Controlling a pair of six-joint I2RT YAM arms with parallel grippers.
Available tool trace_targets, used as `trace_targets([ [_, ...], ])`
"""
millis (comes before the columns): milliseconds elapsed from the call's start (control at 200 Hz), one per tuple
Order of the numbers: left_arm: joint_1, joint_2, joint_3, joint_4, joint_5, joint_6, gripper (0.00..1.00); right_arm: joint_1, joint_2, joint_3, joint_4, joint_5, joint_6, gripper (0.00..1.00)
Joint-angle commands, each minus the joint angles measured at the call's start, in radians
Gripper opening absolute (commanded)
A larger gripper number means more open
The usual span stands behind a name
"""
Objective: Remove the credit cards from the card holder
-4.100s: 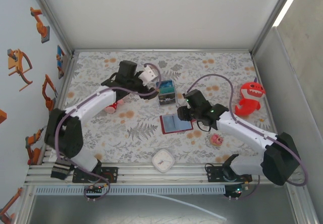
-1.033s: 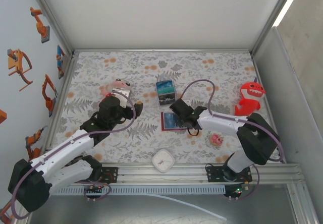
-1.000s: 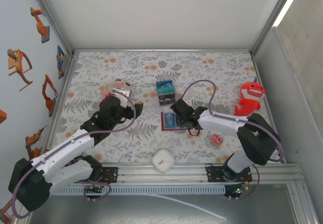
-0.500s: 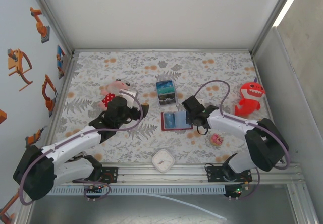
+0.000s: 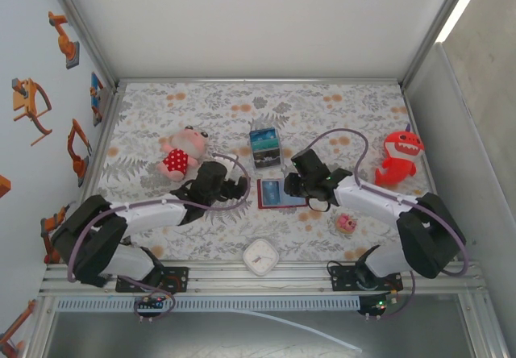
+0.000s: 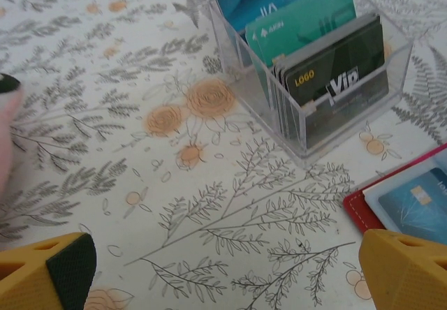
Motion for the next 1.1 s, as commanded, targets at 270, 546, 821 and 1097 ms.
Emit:
trace_targets([
  [270,-0.052,0.19,0.132,0.048,0.063,-0.03,0.97,-0.005,0.086,0.041,0.069,-0.128,0.032,0.3],
  [546,-0.088,0.294,0.19,0.027,0.03,-0.025,0.97,-0.005,0.129,0.049,0.095,-0.173,0.034,0.26],
  [821,-0.091,0.308,0.204,-0.059,-0.008,-0.042,0.97,-0.005,0.188,0.075,0.108,-0.2,0.031,0.25],
  [1097,-0.114,0.329,0.228,-0.114,-0.027,-0.034,0.97,-0.006,0.21,0.066,0.097,-0.191,0.034,0.22],
])
